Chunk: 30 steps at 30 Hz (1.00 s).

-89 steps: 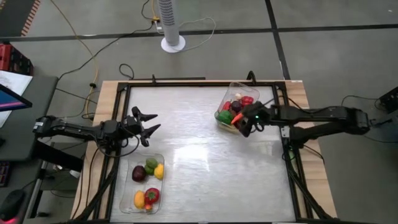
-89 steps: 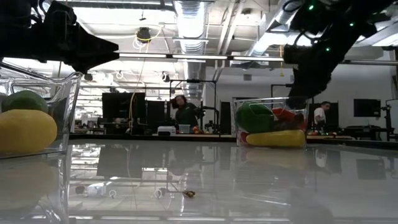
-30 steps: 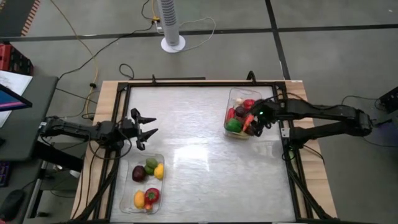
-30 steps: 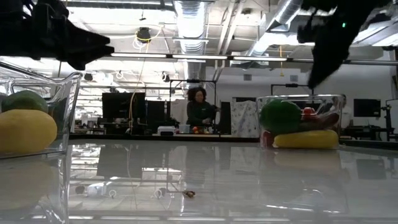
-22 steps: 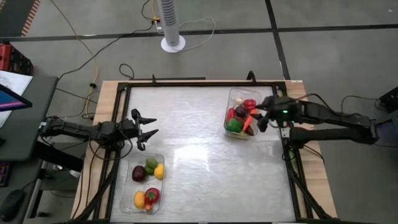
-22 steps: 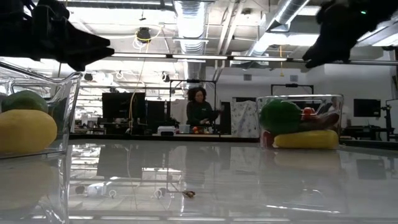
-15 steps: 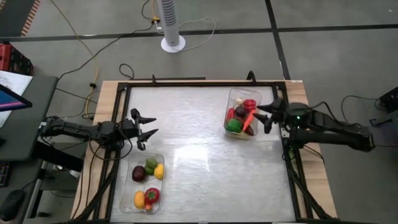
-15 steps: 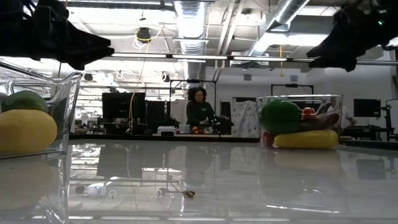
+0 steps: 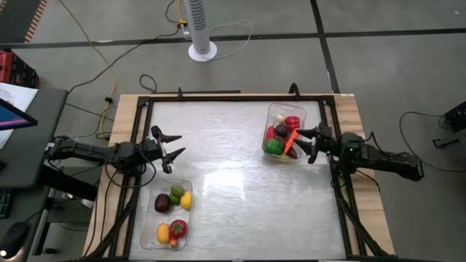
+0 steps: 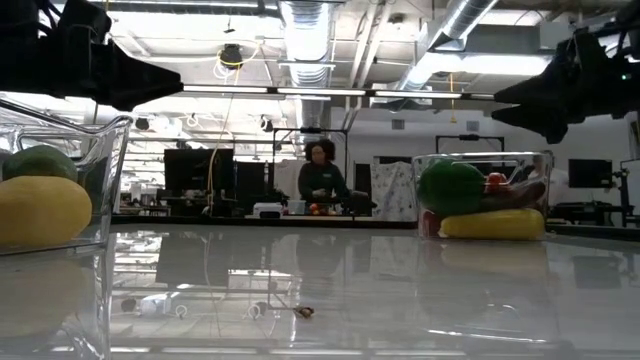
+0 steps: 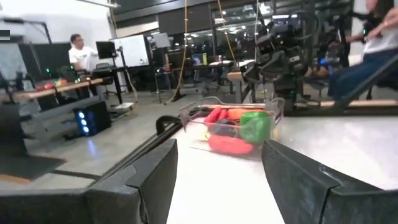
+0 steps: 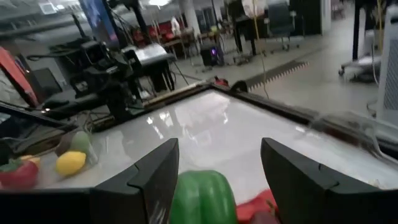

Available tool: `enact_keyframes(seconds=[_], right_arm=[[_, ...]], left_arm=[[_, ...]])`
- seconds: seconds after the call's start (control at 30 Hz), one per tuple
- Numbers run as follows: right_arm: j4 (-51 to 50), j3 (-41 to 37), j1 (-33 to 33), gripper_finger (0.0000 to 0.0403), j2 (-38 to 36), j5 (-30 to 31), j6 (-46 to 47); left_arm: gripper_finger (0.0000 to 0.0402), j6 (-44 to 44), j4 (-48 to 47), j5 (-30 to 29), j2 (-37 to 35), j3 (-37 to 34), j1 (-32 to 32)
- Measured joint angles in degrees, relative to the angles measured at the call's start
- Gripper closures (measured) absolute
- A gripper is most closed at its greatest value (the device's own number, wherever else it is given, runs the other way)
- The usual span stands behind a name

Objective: Sort produce into baskets
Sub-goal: Return to Home Position

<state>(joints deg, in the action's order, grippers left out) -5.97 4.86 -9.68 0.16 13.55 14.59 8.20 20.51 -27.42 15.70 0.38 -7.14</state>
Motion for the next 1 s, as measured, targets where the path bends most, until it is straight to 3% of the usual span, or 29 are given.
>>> enact_keyframes(seconds=[0.17, 0.5, 0.6, 0.8, 1.0], right_arm=[[10.4, -4.2, 0.8, 0.0147, 0.4, -0.1, -2.4], [11.2, -4.4, 1.1, 0.0147, 0.0, 1.8, -5.5], [10.2, -4.4, 1.0, 0.0147, 0.3, 5.2, -4.3], [10.0, -4.4, 1.1, 0.0147, 3.0, 5.4, -3.1], [9.8, -4.4, 1.1, 0.0147, 8.9, 5.4, -0.7]], left_arm=[[0.0182, 5.4, -0.2, 2.9, 0.0, 0.0, 0.0], [0.0182, 13.0, 0.9, 2.1, 0.0, 0.0, 0.1], [0.0182, 12.4, 0.9, 2.0, 0.0, 0.0, 0.1], [0.0182, 8.0, 4.0, 0.0, 0.0, 0.0, 1.6], [0.0182, 2.4, 0.2, -0.3, 0.0, 0.0, 2.9]])
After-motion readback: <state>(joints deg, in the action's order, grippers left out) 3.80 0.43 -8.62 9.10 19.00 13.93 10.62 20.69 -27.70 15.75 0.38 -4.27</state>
